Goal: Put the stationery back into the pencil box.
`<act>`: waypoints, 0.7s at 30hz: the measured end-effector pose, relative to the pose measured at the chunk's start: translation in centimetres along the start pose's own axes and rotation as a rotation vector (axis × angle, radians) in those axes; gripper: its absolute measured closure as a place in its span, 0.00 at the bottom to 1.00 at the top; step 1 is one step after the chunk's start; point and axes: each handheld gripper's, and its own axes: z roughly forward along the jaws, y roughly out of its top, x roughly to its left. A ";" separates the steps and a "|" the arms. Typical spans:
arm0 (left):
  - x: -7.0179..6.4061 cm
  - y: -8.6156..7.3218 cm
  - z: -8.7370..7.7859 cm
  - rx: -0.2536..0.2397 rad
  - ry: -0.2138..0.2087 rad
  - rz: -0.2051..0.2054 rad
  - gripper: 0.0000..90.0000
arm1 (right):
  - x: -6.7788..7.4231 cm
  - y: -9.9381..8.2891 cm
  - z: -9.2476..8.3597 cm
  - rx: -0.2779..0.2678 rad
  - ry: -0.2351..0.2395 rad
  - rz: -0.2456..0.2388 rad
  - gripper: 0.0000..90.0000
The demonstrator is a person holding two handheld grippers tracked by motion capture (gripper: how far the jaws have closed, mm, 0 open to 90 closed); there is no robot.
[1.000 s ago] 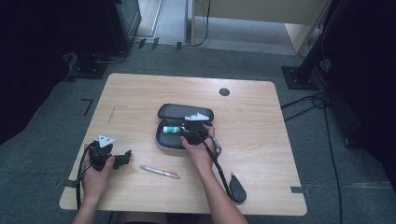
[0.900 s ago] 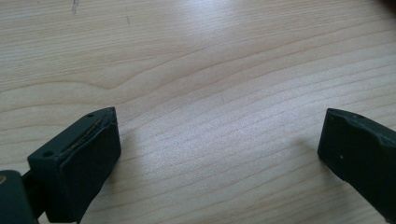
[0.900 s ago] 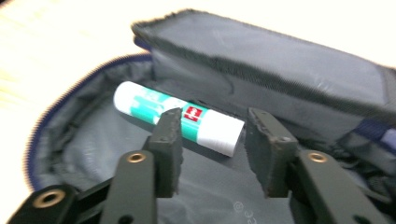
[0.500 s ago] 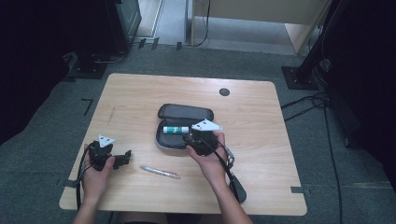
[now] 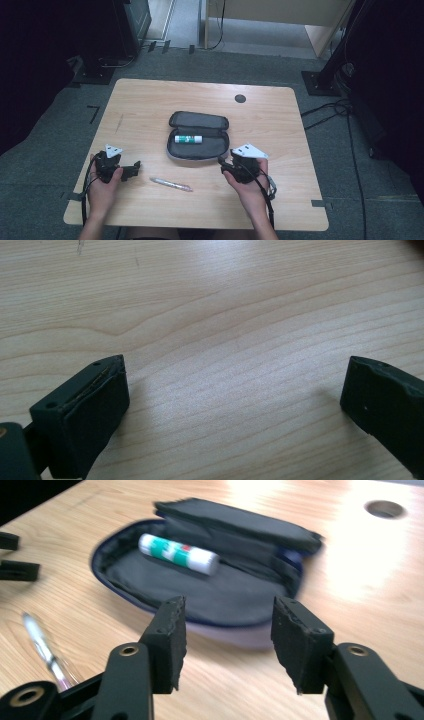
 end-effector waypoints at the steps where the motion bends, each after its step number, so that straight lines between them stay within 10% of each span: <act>1: 0.0 0.0 0.0 0.000 0.000 0.000 0.00 | -0.7 -0.8 -0.8 0.005 -0.016 0.020 0.50; 21: -0.1 0.0 -0.1 0.003 -0.002 0.003 0.00 | -3.6 -8.2 -5.6 0.072 -0.085 0.074 0.33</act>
